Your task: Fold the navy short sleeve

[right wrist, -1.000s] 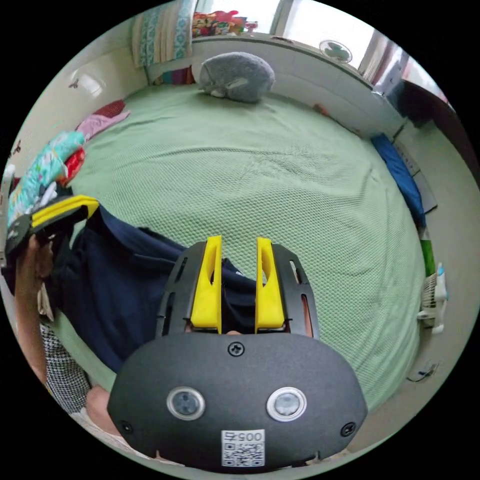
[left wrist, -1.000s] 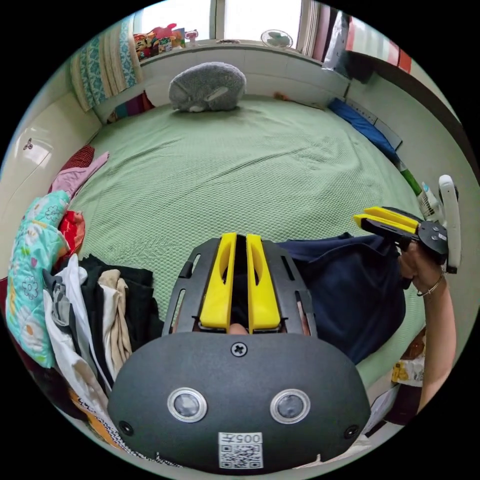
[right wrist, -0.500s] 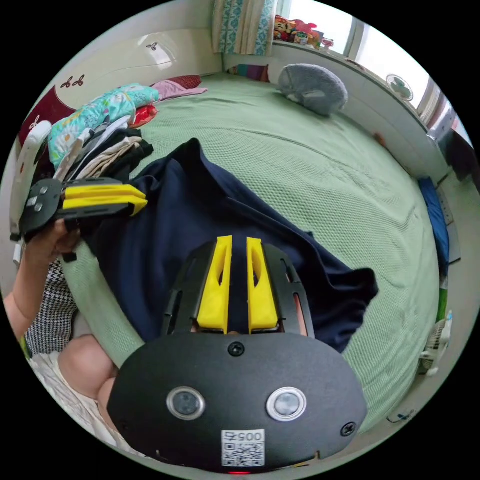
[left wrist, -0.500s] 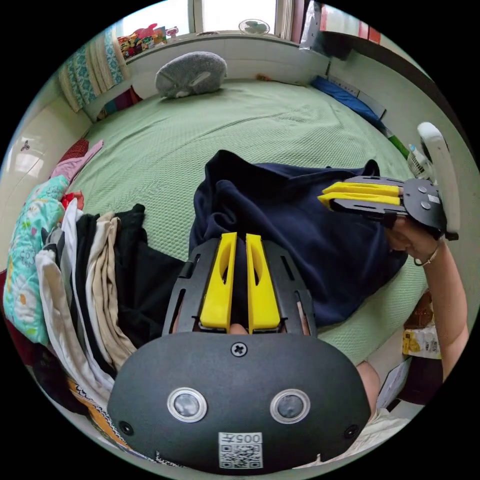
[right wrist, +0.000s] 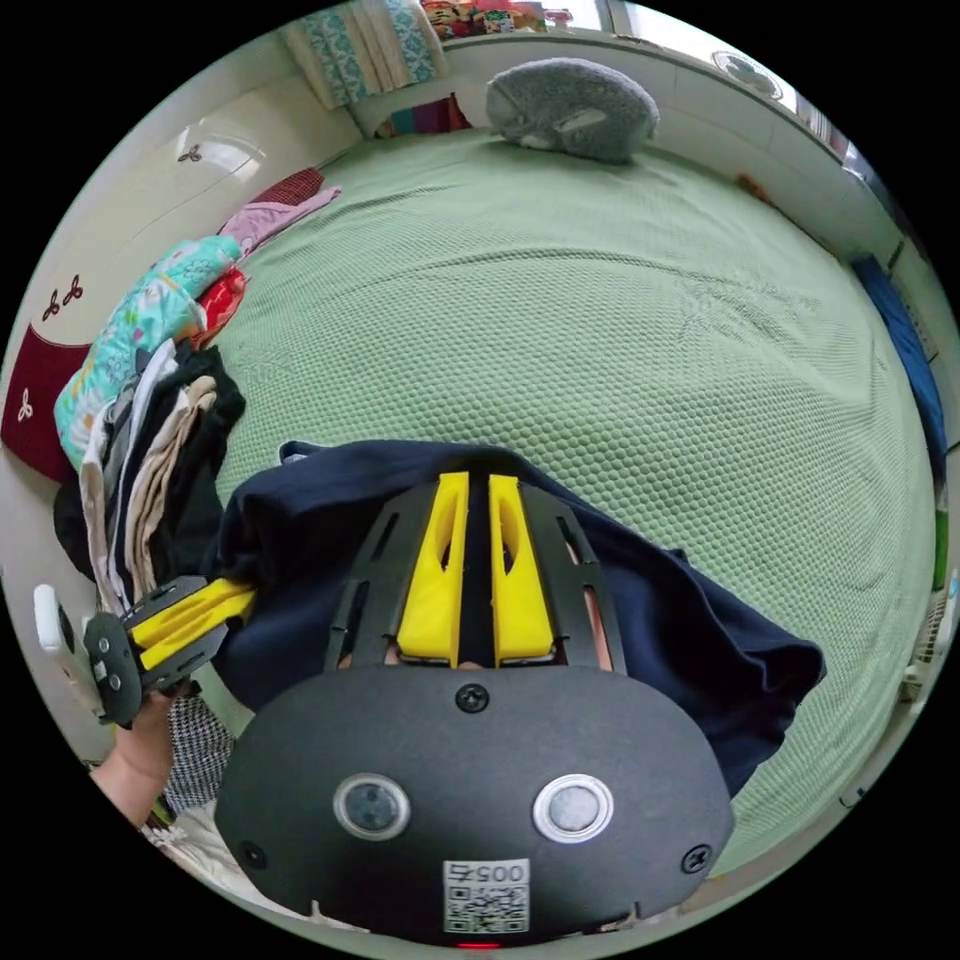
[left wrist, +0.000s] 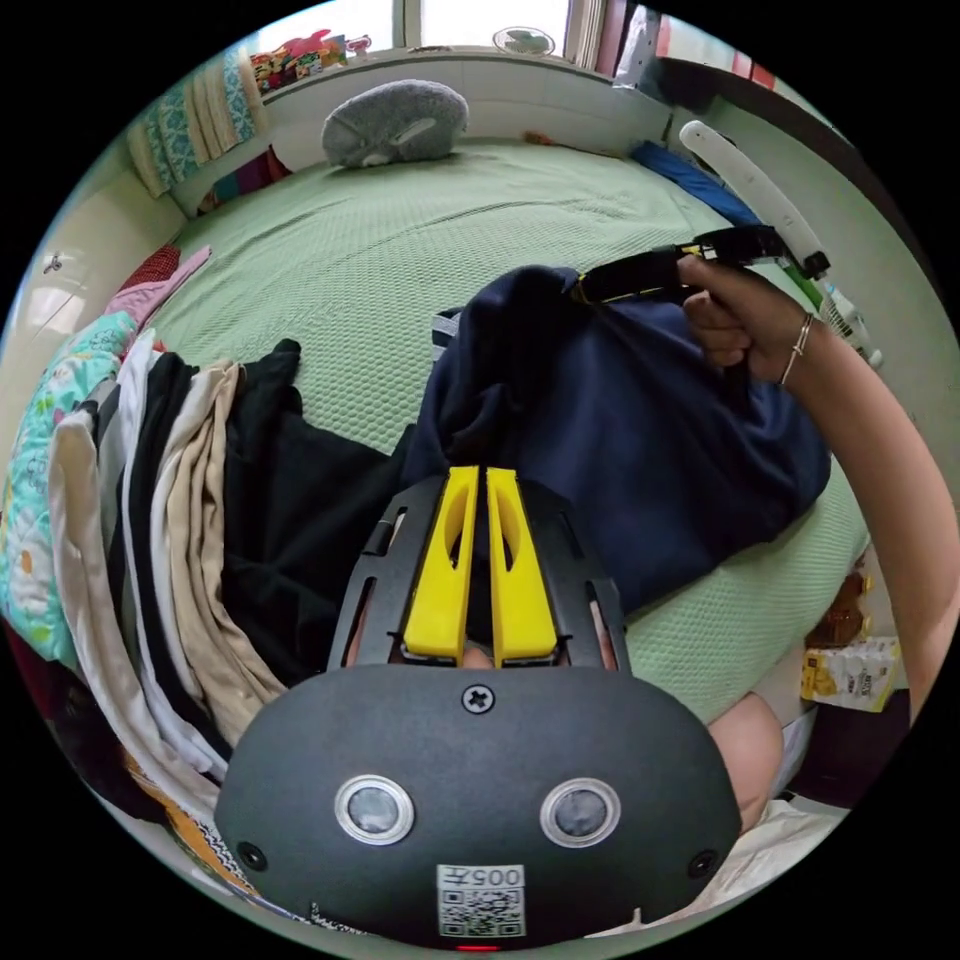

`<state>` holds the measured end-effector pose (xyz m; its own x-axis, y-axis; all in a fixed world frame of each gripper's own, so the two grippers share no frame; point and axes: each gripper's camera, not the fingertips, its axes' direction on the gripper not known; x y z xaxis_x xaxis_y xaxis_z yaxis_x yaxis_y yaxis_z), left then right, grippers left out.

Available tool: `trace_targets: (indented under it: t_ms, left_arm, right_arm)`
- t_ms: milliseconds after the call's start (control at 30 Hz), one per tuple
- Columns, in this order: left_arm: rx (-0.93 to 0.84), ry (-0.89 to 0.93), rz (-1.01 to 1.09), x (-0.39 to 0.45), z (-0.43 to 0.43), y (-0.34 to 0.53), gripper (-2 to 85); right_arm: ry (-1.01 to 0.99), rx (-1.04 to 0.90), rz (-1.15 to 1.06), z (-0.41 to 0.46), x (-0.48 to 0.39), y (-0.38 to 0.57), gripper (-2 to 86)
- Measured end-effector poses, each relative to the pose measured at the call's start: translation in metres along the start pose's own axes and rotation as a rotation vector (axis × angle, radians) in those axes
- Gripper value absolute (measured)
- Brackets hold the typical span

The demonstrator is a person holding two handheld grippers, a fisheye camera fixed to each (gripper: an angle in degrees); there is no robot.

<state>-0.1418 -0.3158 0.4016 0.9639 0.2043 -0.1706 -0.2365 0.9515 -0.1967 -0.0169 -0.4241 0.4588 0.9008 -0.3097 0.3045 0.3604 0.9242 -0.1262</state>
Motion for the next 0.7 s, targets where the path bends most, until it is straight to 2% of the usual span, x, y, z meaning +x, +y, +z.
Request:
trace_targets:
  t_ms: [167, 300, 500, 633, 700]
  left_arm:
    - [0.109, 0.002, 0.008, 0.01, -0.038, -0.003, 3.5]
    - [0.134, -0.075, 0.012, 0.017, -0.031, -0.031, 4.2]
    - [-0.018, -0.133, -0.028, -0.001, 0.03, -0.071, 6.2]
    - [-0.035, -0.141, -0.005, -0.002, 0.041, -0.073, 6.2]
    - [-0.02, -0.175, 0.011, -0.003, 0.037, -0.071, 5.7]
  right_arm:
    - [0.16, 0.031, -0.112, -0.042, -0.014, 0.035, 6.1]
    - [0.337, 0.001, -0.123, -0.055, 0.008, 0.062, 8.6]
    - [0.403, -0.122, -0.014, -0.036, 0.074, 0.081, 10.3]
    - [0.411, -0.137, -0.006, -0.022, 0.089, 0.091, 6.6]
    - [0.414, -0.103, -0.022, -0.028, 0.091, 0.093, 0.9]
